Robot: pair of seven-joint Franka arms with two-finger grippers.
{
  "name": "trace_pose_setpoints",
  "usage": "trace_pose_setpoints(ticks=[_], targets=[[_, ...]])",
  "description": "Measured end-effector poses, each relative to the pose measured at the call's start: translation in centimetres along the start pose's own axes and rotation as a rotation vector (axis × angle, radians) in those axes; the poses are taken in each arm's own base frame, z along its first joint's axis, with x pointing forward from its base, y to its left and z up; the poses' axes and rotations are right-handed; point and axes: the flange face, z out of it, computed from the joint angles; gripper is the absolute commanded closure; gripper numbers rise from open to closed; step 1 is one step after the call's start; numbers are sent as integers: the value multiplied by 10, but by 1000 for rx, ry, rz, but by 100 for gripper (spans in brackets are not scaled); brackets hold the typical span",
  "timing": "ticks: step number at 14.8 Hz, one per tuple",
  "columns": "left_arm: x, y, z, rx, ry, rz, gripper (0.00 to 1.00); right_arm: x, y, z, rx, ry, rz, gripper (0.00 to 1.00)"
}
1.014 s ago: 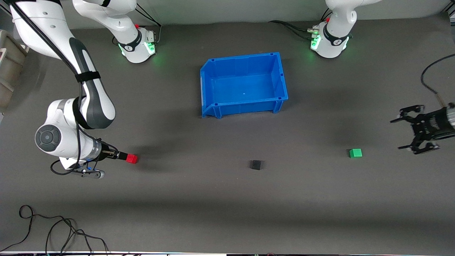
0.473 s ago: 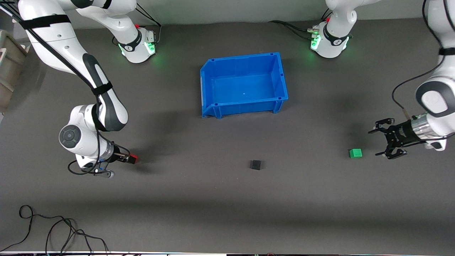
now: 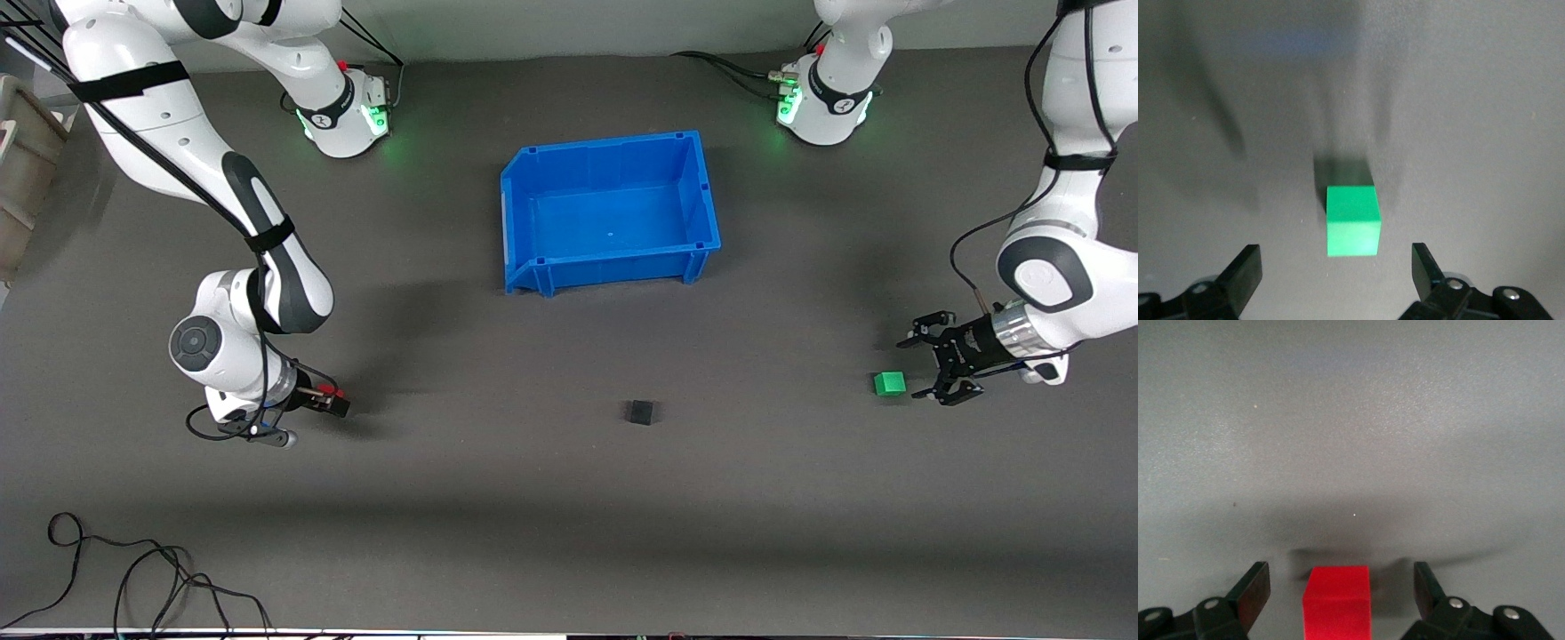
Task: Attach green and red cubes to black cube
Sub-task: 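Grasp the red cube with the right gripper while the left gripper lowers, then close the left gripper on the green cube and lift it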
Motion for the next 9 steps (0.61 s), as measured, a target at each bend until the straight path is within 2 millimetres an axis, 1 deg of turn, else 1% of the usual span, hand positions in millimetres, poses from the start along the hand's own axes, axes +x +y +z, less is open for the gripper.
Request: trace_pose_setpoints(ticks=[3,5,6,7,8,9], targets=[[9,-4,15,-9,2,-4,0,-2,1,3,0,2,2,13],[12,-6,23,-12,7,-8,0,-2,1,3,2,4,6,18],[14,-6,26,-14,9,-11,5,-2,1,3,4,3,11,21],[14,-7,28,-13,8,-13,38,-3,2,4,8,2,18,24],[14,-7,29,-13,7,-12,61,-3,2,4,11,4,22,24],[14,-7,29,-14,6,-10,77,-3,2,4,13,5,26,25]])
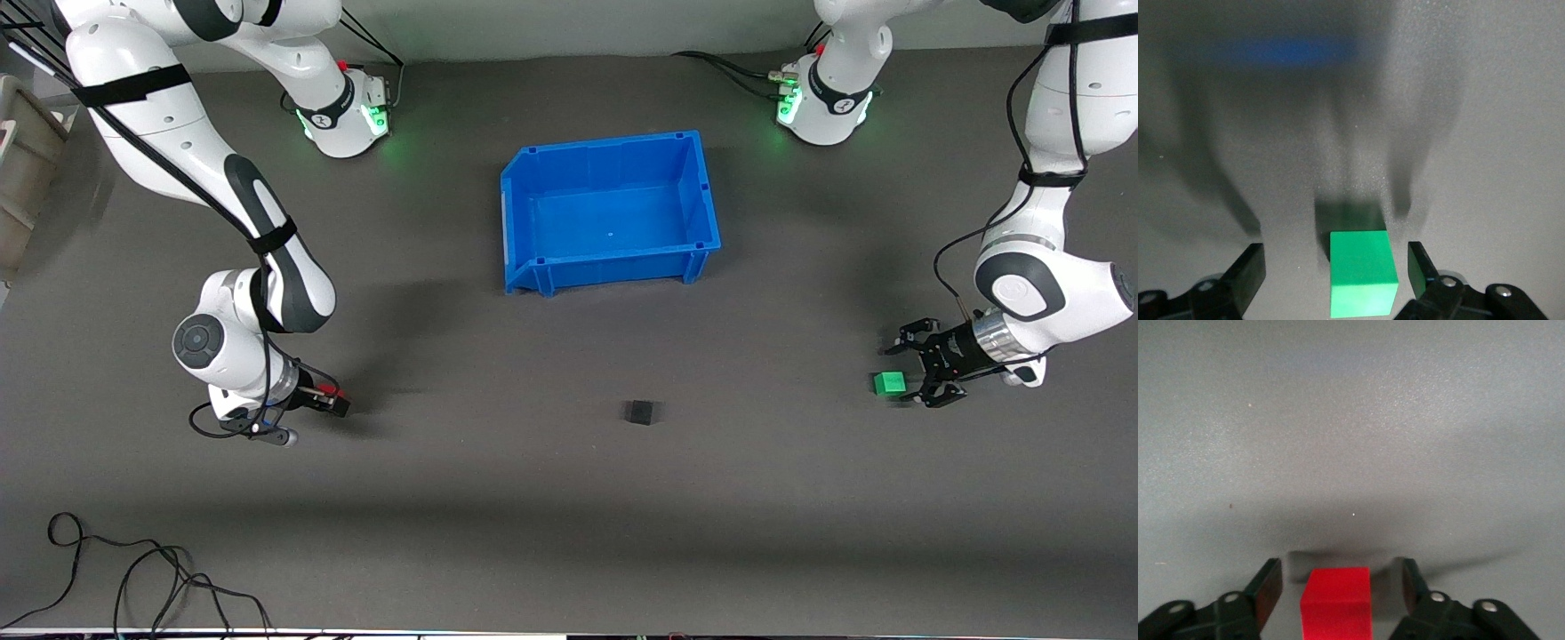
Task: Attach green and red cubes to black cube
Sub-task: 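Close the left gripper on the green cube and lift it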
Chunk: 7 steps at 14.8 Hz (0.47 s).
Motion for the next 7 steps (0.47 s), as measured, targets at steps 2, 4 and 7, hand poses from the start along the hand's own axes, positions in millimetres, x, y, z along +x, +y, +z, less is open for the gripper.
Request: trace_pose_setpoints(ticks=[2,4,7], targets=[[0,0,0,-2,-1,6,80,-2,1,2,0,-3,4,33],[-1,1,0,-4,-4,10,87,-3,2,3,6,-3,13,42],[-7,10,-4,-23,-10,17,89,-4,2,4,12,12,16,58]])
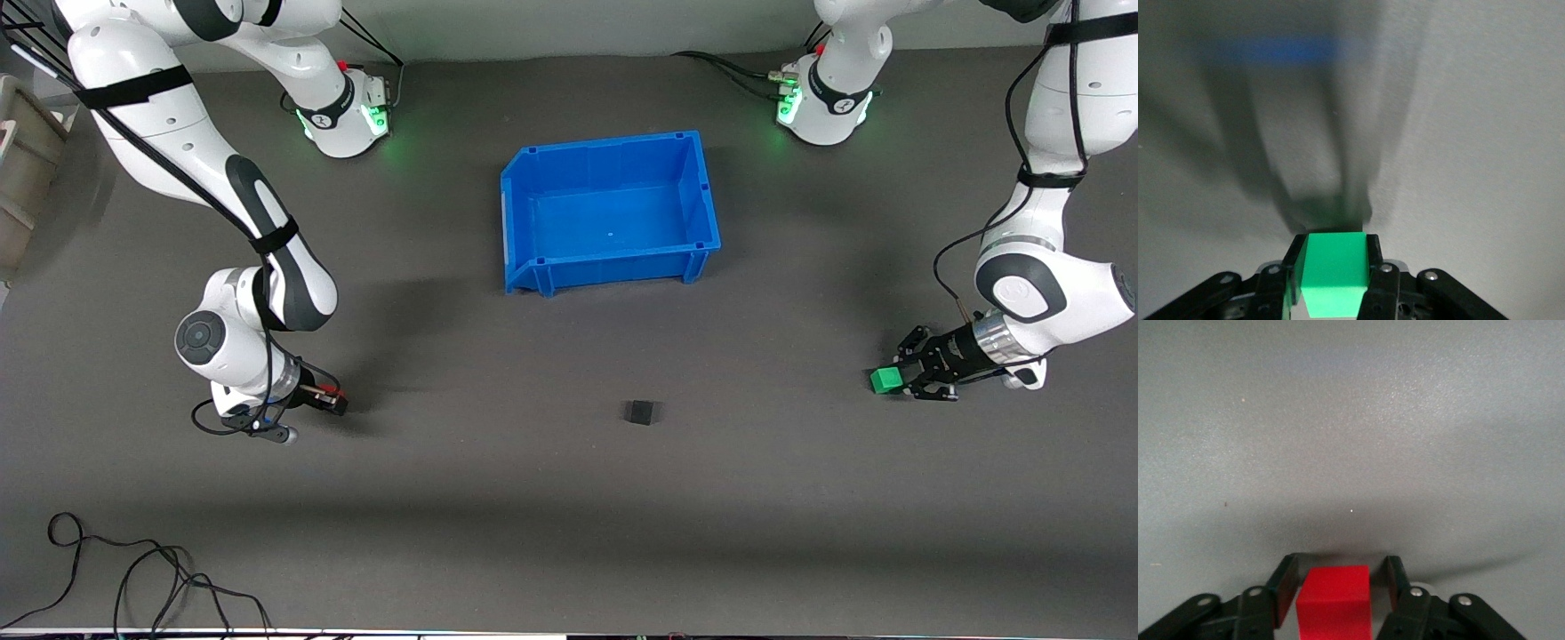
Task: Attach green and red cubes to black cube
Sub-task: 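Close the left gripper on the green cube and lift it, then carry the red and green cubes toward the black cube with both grippers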
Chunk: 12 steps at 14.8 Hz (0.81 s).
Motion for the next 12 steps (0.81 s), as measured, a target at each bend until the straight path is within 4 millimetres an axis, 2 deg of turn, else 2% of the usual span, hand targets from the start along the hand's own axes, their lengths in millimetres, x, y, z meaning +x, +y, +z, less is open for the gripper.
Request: trace_pose_setpoints(ticks=[1,3,5,6,9,11,12], targets=[[-4,5,-2,-10,-2,6,90,1,1,-1,0,2,2,62],[-18,21,-7,-28,-17,8,90,1,1,-2,0,3,3,78],[-41,39,-11,-25,-59,7,90,1,1,-2,1,4,4,93],[-58,47,-11,-22,-73,13,90,1,1,-2,2,4,5,95],[-136,62,14,10,-98,82,90,1,-4,-4,13,6,75,95],[-189,61,42,44,-107,136,91,-2,-20,-7,26,11,183,99],[-211,59,58,54,-103,145,93,-5,-35,-11,35,18,248,100]])
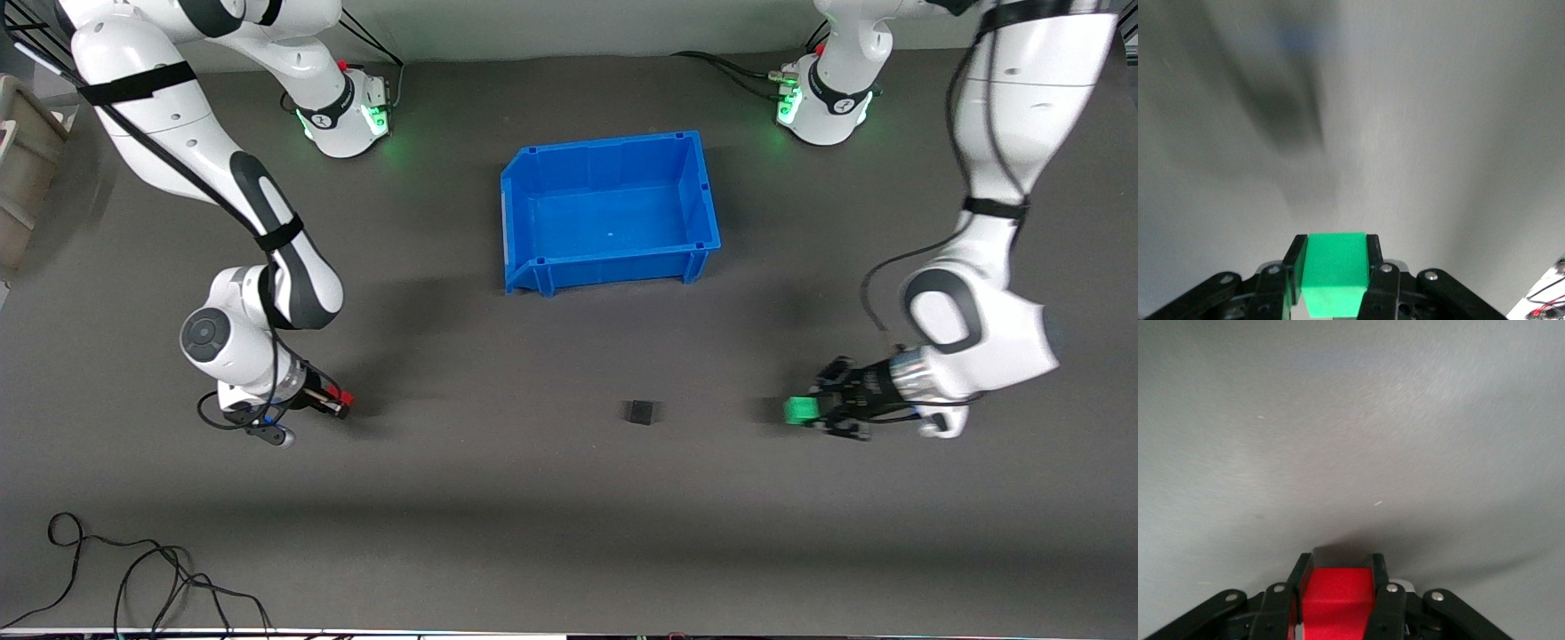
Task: Attach green and red cubes to black cube
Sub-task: 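Carry the red and green cubes toward the black cube with both grippers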
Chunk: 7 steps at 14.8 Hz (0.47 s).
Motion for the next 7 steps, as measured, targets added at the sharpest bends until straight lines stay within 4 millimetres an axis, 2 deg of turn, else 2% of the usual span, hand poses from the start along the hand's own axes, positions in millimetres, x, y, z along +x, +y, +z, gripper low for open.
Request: trace_pose_setpoints(ticks=[4,7], targets=[[-62,10,66,-9,35,-55,95,-43,-82,-18,56,20,270,100],[-86,14,97,-4,83,-99,98,-73,-136,-32,65,-2,419,100]])
